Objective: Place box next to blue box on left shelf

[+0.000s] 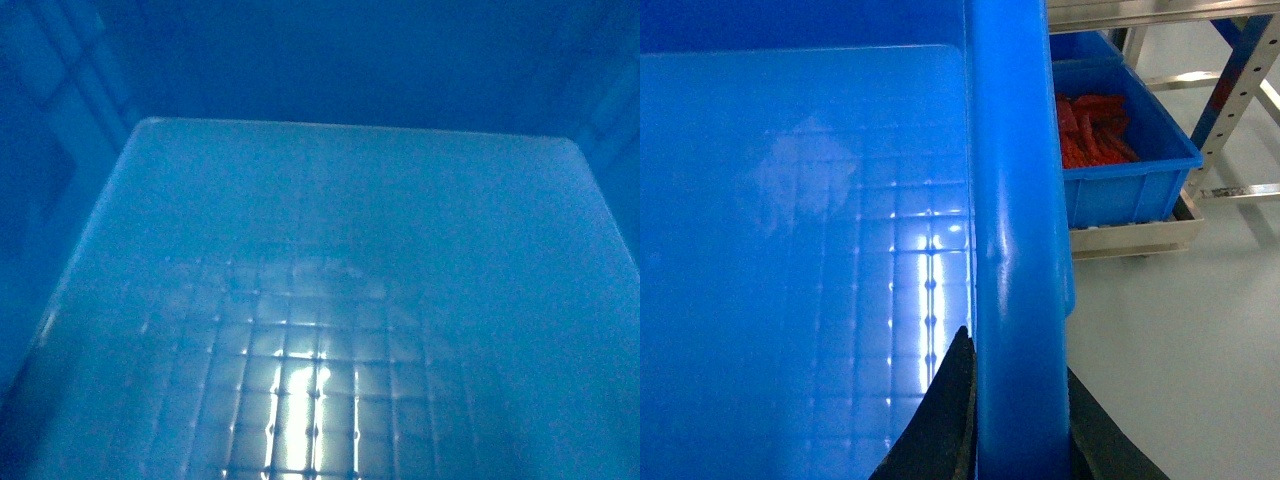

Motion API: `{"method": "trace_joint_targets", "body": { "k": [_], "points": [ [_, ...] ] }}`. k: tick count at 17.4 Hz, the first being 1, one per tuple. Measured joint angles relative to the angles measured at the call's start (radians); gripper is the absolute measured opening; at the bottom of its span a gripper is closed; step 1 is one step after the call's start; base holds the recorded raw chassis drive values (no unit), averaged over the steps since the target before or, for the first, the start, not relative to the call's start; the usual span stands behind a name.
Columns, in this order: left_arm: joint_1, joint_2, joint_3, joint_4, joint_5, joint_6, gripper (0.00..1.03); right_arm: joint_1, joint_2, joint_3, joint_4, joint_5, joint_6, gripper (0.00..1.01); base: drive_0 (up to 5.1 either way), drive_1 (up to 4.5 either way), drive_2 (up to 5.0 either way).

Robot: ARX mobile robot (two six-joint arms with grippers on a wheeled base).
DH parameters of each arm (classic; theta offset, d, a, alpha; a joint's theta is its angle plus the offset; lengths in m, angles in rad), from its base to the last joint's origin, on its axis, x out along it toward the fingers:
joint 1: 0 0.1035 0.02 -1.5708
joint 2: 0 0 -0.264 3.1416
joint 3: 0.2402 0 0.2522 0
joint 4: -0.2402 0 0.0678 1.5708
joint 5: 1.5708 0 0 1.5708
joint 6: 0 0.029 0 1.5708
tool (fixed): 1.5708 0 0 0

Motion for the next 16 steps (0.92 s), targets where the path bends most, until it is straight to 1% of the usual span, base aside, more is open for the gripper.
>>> {"method": "trace_joint_targets", "body": {
  "k": [16],
  "points": [
    [0.000,0.000,0.000,0.000,0.001,0.002,0.20,0.000,0.000,0.000,-0.001,0.001,0.000,0.09,0.0,0.00,0.0]
  ]
}}
